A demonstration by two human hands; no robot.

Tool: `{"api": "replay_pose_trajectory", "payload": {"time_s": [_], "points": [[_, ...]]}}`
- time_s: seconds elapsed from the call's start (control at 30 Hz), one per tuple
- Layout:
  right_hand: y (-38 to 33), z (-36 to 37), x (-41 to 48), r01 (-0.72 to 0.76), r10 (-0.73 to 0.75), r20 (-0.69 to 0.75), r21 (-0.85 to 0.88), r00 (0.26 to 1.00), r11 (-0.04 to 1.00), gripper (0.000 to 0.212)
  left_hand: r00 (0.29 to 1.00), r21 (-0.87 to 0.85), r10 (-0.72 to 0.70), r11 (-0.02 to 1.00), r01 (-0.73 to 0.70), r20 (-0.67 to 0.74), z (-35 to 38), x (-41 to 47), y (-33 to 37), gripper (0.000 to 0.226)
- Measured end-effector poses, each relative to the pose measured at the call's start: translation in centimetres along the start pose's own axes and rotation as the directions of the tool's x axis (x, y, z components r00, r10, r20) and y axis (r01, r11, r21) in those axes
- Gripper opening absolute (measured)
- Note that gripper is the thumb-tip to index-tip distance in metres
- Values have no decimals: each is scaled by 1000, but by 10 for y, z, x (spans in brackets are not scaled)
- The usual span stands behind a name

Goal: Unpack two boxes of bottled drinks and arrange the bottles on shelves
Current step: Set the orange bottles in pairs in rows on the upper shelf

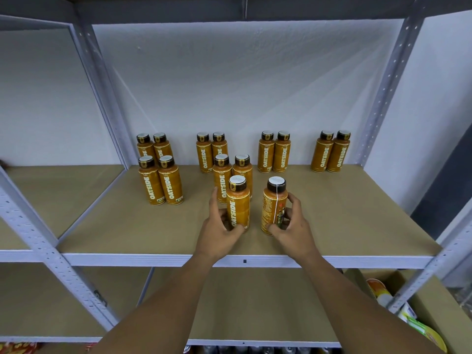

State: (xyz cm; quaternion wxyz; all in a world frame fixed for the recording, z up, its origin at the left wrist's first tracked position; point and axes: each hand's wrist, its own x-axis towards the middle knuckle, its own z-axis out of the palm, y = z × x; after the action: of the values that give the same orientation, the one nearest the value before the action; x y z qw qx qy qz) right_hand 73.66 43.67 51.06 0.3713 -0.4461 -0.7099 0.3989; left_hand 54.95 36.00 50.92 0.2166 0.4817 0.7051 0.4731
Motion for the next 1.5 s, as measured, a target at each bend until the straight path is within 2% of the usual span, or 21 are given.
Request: {"api": "replay_pose_trajectory", "payload": {"time_s": [0.3,0.8,1.1,1.3,1.5], "points": [[3,1,1,-8,8,-5,-10,1000,1000,92,999,37,15,999,-14,-33,2,0,0,116],[1,1,2,-19,19,-3,-28,1000,999,93,1000,43,17,999,-17,-11,2,0,-1,115],[1,4,4,-9,6,-85,-33,996,999,96,1000,58,20,998,-20,-12,3,2,-2,114],[0,3,4,0,0,-78,6,997,1000,101,1000,50,18,999,-17,-14,3,2,-1,113],[4,2,4,12,-12,-32,13,999,1000,96,1000,70,27,997,-26,-15,3,1,-1,112]]}}
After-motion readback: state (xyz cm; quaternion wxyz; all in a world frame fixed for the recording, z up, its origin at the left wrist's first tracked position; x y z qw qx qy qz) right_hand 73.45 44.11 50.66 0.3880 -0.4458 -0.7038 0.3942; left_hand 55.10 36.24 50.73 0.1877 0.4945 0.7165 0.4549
